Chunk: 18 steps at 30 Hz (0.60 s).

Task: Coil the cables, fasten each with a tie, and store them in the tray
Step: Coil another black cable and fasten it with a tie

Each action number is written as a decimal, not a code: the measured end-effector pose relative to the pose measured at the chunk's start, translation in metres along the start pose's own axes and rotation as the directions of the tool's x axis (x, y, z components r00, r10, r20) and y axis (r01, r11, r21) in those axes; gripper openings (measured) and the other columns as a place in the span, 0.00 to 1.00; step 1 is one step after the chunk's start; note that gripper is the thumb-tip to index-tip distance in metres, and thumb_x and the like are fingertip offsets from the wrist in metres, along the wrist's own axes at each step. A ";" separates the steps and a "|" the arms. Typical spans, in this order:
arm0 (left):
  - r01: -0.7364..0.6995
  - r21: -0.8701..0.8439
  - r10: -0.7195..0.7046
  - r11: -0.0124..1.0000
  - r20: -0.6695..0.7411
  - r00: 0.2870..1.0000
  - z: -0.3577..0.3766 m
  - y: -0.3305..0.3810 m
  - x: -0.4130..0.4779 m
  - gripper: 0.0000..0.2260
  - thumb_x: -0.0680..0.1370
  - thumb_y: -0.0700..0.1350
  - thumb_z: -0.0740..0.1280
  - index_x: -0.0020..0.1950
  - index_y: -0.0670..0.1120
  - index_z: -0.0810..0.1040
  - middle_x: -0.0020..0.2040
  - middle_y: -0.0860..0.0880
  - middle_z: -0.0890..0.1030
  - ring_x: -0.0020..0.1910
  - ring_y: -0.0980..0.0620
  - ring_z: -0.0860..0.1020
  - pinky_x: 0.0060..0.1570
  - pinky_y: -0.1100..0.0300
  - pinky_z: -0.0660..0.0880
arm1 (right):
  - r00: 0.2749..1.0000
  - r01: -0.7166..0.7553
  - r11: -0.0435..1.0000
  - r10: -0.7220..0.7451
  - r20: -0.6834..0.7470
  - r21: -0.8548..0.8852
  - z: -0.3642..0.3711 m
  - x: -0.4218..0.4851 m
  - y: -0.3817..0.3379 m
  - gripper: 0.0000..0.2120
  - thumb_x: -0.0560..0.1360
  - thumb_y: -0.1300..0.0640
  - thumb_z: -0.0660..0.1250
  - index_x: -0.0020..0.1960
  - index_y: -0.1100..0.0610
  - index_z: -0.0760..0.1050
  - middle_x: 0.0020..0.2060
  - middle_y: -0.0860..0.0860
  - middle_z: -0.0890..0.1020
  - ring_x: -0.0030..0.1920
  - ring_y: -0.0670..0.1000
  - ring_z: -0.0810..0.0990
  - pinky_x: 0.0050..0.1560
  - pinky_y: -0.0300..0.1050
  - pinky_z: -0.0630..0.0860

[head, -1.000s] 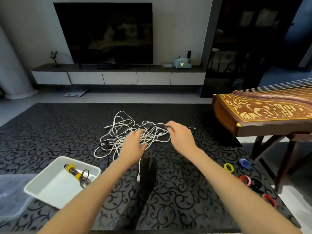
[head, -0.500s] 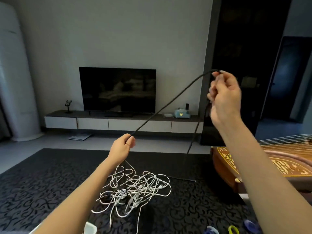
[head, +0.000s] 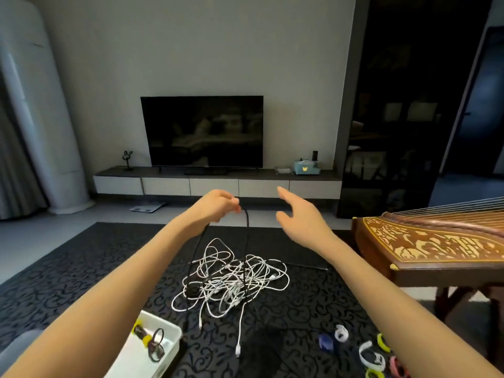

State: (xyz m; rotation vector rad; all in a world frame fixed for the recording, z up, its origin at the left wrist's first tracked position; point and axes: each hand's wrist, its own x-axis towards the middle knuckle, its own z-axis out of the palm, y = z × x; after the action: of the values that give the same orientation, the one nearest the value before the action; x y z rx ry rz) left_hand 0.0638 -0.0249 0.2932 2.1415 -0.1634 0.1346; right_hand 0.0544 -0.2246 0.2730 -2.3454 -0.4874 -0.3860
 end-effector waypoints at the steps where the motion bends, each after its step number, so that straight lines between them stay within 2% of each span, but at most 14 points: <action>1: -0.048 0.013 0.047 0.999 0.029 0.998 0.005 0.010 -0.003 0.13 0.81 0.42 0.60 0.37 0.44 0.76 0.32 0.49 0.70 0.32 0.53 0.64 0.32 0.60 0.60 | 0.994 0.060 0.998 -0.061 0.086 0.021 0.006 0.000 -0.014 0.26 0.78 0.58 0.61 0.75 0.54 0.60 0.71 0.52 0.69 0.69 0.52 0.68 0.68 0.45 0.63; 2: -0.087 0.042 0.085 0.995 0.042 0.995 0.010 0.018 -0.006 0.13 0.81 0.43 0.60 0.38 0.44 0.77 0.34 0.47 0.73 0.34 0.53 0.67 0.35 0.58 0.63 | 0.983 0.095 0.994 -0.102 0.154 0.053 0.012 -0.001 -0.024 0.24 0.78 0.57 0.61 0.73 0.55 0.63 0.66 0.52 0.74 0.65 0.51 0.72 0.66 0.45 0.66; 3: -0.130 0.089 0.128 0.987 0.028 0.991 0.010 0.025 -0.008 0.12 0.80 0.44 0.61 0.39 0.43 0.77 0.36 0.44 0.76 0.36 0.52 0.69 0.38 0.56 0.66 | 0.977 0.129 0.988 -0.141 0.160 0.086 0.013 0.000 -0.032 0.19 0.78 0.57 0.61 0.69 0.56 0.69 0.57 0.52 0.79 0.56 0.50 0.77 0.59 0.44 0.70; 4: -0.160 0.139 0.161 0.977 0.008 0.987 0.010 0.029 -0.010 0.12 0.80 0.45 0.62 0.39 0.43 0.78 0.37 0.42 0.76 0.36 0.52 0.70 0.39 0.54 0.66 | 0.980 0.155 0.982 -0.166 0.112 0.108 0.012 0.000 -0.036 0.13 0.79 0.58 0.61 0.62 0.58 0.74 0.45 0.50 0.81 0.45 0.48 0.77 0.49 0.43 0.71; 5: -0.187 0.150 0.188 0.971 0.003 0.982 0.007 0.031 -0.011 0.13 0.80 0.47 0.62 0.39 0.43 0.78 0.36 0.43 0.75 0.35 0.52 0.69 0.38 0.55 0.66 | 0.983 0.172 0.978 -0.178 0.042 0.121 0.008 0.001 -0.038 0.09 0.79 0.59 0.61 0.56 0.59 0.77 0.36 0.48 0.78 0.37 0.44 0.74 0.42 0.41 0.67; 6: -0.203 0.103 0.202 0.974 0.019 0.979 0.004 0.030 -0.014 0.13 0.80 0.48 0.63 0.39 0.44 0.77 0.35 0.44 0.72 0.33 0.53 0.67 0.36 0.57 0.64 | 0.982 0.187 0.975 -0.186 -0.023 0.123 0.003 0.003 -0.038 0.09 0.79 0.59 0.62 0.50 0.60 0.79 0.32 0.45 0.75 0.33 0.42 0.71 0.39 0.41 0.65; 8: -0.221 -0.059 0.225 0.973 0.063 0.972 -0.002 0.025 -0.020 0.13 0.80 0.50 0.63 0.38 0.45 0.75 0.33 0.48 0.68 0.31 0.55 0.64 0.33 0.63 0.63 | 0.973 0.208 0.971 -0.192 -0.130 0.116 -0.010 0.005 -0.033 0.10 0.78 0.60 0.62 0.44 0.61 0.80 0.30 0.43 0.73 0.32 0.41 0.71 0.38 0.40 0.66; 10: -0.221 -0.150 0.229 0.964 0.039 0.973 -0.004 0.013 -0.023 0.14 0.80 0.51 0.63 0.37 0.46 0.73 0.31 0.51 0.65 0.29 0.55 0.63 0.30 0.66 0.62 | 0.941 0.206 0.970 -0.160 -0.297 0.128 -0.030 0.010 -0.026 0.10 0.78 0.61 0.61 0.43 0.61 0.80 0.31 0.42 0.74 0.33 0.41 0.72 0.38 0.39 0.68; 13: -0.157 -0.293 0.172 0.943 0.025 0.985 0.000 -0.016 -0.027 0.15 0.81 0.51 0.60 0.36 0.46 0.70 0.30 0.51 0.61 0.28 0.55 0.59 0.29 0.64 0.57 | 0.839 0.140 0.975 -0.023 -0.544 0.174 -0.065 0.020 -0.003 0.08 0.77 0.61 0.61 0.42 0.57 0.78 0.35 0.48 0.76 0.37 0.46 0.74 0.38 0.38 0.69; 15: -0.099 -0.339 0.130 0.935 0.070 0.989 0.006 -0.036 -0.032 0.15 0.81 0.51 0.59 0.37 0.46 0.70 0.29 0.53 0.61 0.27 0.56 0.58 0.28 0.65 0.57 | 0.836 0.084 0.981 0.025 -0.548 0.173 -0.075 0.020 0.015 0.08 0.78 0.61 0.61 0.42 0.56 0.76 0.37 0.50 0.77 0.38 0.47 0.74 0.35 0.34 0.66; 18: -0.035 -0.442 0.111 0.896 0.147 0.983 0.021 -0.055 -0.038 0.14 0.81 0.49 0.58 0.38 0.44 0.72 0.27 0.54 0.62 0.25 0.57 0.58 0.24 0.67 0.57 | 0.907 -0.021 0.974 0.112 -0.406 0.224 -0.052 0.007 0.035 0.08 0.77 0.61 0.61 0.41 0.55 0.75 0.35 0.50 0.76 0.36 0.45 0.72 0.34 0.36 0.66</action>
State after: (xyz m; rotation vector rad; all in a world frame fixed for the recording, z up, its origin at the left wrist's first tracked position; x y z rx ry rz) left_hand 0.0364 -0.0104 0.2303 1.6924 -0.3413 -0.0400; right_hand 0.0684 -0.2825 0.2924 -1.9880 -0.2272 -0.7432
